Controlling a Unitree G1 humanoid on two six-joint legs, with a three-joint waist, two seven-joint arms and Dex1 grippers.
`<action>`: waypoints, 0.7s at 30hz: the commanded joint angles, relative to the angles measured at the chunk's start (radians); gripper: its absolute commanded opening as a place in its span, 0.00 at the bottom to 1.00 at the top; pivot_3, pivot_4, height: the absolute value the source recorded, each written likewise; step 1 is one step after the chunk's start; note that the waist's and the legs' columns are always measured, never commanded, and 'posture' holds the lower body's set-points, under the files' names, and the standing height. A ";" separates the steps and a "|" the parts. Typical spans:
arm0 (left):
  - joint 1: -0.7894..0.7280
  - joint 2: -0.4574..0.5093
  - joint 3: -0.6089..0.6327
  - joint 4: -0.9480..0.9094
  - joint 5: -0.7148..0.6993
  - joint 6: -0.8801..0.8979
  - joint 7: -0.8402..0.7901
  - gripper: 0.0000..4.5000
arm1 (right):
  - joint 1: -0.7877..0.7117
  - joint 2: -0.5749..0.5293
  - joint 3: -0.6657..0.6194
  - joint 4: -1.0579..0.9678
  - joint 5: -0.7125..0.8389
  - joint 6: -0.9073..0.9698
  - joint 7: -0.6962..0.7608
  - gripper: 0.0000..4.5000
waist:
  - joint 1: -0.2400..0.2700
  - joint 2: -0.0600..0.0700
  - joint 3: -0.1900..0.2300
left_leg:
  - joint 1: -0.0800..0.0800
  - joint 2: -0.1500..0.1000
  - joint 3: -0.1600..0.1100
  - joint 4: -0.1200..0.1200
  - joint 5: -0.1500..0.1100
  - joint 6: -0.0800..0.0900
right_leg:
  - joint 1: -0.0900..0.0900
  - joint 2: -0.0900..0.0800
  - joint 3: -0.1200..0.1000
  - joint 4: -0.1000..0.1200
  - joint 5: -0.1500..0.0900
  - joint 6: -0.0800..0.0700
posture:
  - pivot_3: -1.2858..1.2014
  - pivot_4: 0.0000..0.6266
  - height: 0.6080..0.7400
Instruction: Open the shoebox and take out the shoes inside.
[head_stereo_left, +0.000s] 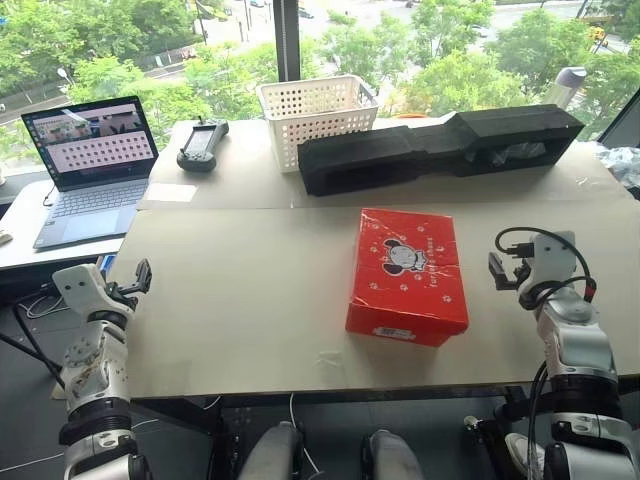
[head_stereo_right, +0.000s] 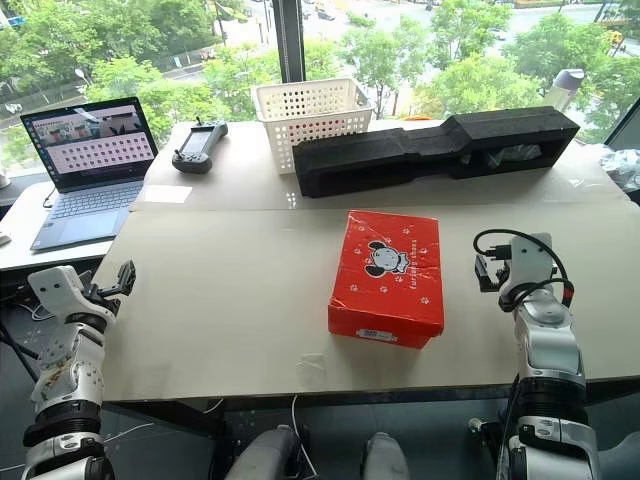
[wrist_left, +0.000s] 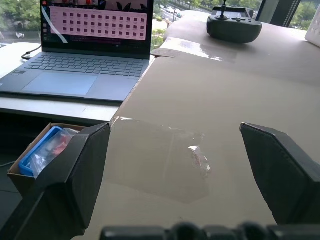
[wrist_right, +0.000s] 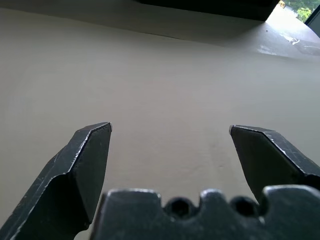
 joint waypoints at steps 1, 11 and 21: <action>-0.015 0.014 -0.028 -0.021 0.003 -0.018 -0.056 0.99 | -0.020 -0.007 -0.018 -0.003 0.000 -0.033 -0.014 1.00 | 0.000 0.000 0.000 | 0.000 0.000 0.000 0.000 0.000 0.000 | 0.000 0.000 0.000 0.000 0.000 0.000 | 0.52 0.24 0.98; -0.052 0.145 -0.404 -0.289 -0.013 0.118 -0.689 0.99 | -0.005 -0.077 0.021 -0.068 0.032 0.057 0.151 1.00 | -0.004 0.000 0.000 | 0.000 0.000 0.004 0.000 0.000 0.000 | 0.000 0.000 0.001 0.000 0.002 -0.001 | 0.52 0.24 0.98; -0.121 0.223 -0.525 -0.283 0.026 0.135 -0.897 0.87 | 0.071 -0.229 0.093 -0.219 0.120 0.187 0.463 0.94 | -0.023 0.001 0.001 | 0.002 0.004 0.007 -0.002 0.004 0.008 | -0.001 0.002 0.005 0.000 -0.001 -0.004 | 0.52 0.24 0.98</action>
